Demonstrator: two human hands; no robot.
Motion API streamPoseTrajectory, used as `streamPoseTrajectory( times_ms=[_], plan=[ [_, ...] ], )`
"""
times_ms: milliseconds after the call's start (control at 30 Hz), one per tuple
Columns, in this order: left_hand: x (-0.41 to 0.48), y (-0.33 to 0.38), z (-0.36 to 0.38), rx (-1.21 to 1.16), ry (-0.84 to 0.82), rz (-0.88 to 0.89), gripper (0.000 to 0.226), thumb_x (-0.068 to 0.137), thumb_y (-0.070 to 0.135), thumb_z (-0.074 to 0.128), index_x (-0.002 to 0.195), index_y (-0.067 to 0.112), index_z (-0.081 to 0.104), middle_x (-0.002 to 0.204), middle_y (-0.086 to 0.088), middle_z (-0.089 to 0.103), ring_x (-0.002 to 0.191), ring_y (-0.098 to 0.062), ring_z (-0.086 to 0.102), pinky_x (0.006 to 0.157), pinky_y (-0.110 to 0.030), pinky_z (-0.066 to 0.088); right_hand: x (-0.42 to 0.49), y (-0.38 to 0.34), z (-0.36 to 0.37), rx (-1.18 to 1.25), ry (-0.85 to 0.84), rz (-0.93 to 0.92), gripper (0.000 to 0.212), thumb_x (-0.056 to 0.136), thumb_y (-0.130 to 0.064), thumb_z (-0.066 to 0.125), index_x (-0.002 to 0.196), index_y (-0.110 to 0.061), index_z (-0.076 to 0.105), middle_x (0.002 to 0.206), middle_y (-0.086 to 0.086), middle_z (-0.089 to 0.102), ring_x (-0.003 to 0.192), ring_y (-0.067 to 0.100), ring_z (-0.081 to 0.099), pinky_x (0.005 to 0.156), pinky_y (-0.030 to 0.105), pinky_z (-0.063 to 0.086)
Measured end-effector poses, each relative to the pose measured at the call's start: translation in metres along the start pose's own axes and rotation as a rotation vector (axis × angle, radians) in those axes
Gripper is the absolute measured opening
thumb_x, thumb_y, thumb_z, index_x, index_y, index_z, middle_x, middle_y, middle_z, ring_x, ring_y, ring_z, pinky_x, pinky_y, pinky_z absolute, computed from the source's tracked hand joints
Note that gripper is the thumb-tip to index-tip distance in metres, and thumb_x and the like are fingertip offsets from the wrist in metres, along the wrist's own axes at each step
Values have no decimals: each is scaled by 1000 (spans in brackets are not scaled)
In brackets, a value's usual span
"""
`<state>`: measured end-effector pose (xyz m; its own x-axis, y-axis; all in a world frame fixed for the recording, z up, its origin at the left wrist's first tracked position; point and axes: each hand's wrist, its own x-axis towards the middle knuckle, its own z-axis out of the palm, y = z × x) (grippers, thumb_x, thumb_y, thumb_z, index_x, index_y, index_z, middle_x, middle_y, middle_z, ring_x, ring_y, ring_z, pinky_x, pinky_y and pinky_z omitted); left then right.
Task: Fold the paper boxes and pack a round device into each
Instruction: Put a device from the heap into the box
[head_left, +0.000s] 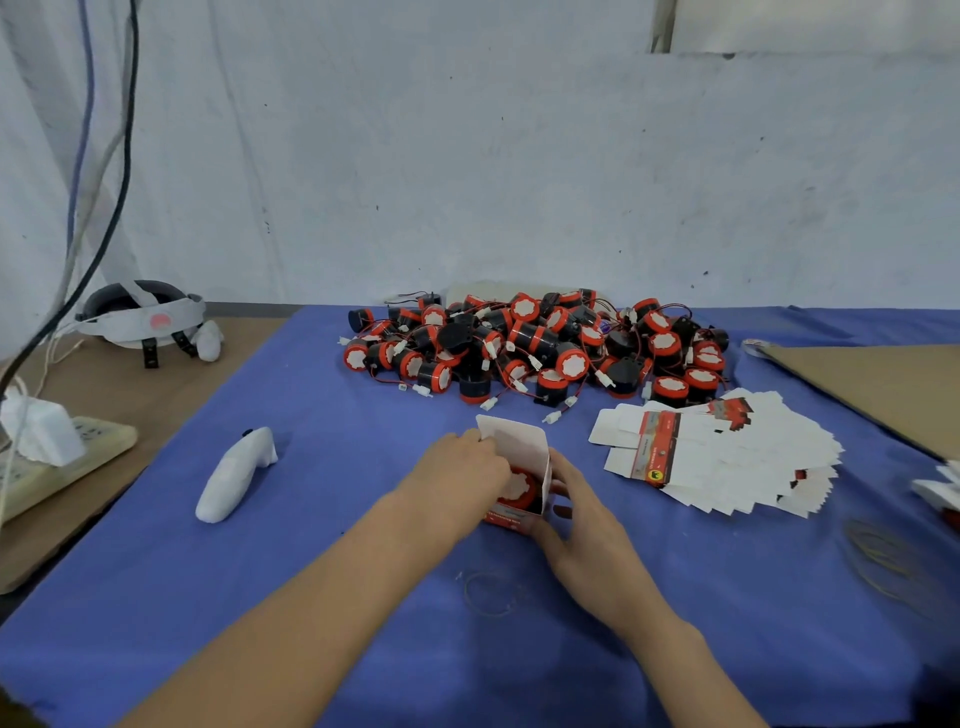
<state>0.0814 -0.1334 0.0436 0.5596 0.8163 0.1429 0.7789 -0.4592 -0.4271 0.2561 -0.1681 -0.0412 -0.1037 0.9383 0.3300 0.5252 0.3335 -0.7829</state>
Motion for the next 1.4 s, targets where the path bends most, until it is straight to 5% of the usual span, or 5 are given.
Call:
streamPoseTrajectory(
  times_ms=[333,600,1067,1200,1400],
  plan=[
    [-16,-10,40,-442,251,-132,21,102,15,51,119,25,58,118,14,63,102,-10,50,68,-20,35,4,3,2,-7,9,30,73,94,-33,68,143,-61,22,125,-48,46,116,-16,51,93,10,48],
    [-17,7,47,-484,410,-335,11,98,22,61,101,14,68,112,-2,53,92,-17,53,63,-29,50,4,1,1,24,15,6,70,94,-27,69,136,-65,28,128,-44,47,118,-10,55,96,17,51],
    [-24,-2,42,-476,-8,-271,45,105,50,26,107,24,63,113,5,52,107,-17,48,66,-32,40,3,-2,1,49,21,11,70,94,-31,70,136,-67,27,127,-46,47,116,-14,53,86,5,47],
    [-30,1,38,-397,166,-245,37,106,44,28,121,27,57,116,7,54,101,-15,54,66,-32,47,4,1,2,93,35,-3,70,95,-21,69,143,-55,31,135,-38,48,124,-11,49,91,7,47],
    [-42,15,54,-1131,459,-527,20,105,35,37,124,37,41,109,28,60,91,0,61,77,-31,51,6,4,0,85,28,-23,77,94,-12,67,130,-68,29,134,-45,42,128,-19,40,93,1,41]
  ],
)
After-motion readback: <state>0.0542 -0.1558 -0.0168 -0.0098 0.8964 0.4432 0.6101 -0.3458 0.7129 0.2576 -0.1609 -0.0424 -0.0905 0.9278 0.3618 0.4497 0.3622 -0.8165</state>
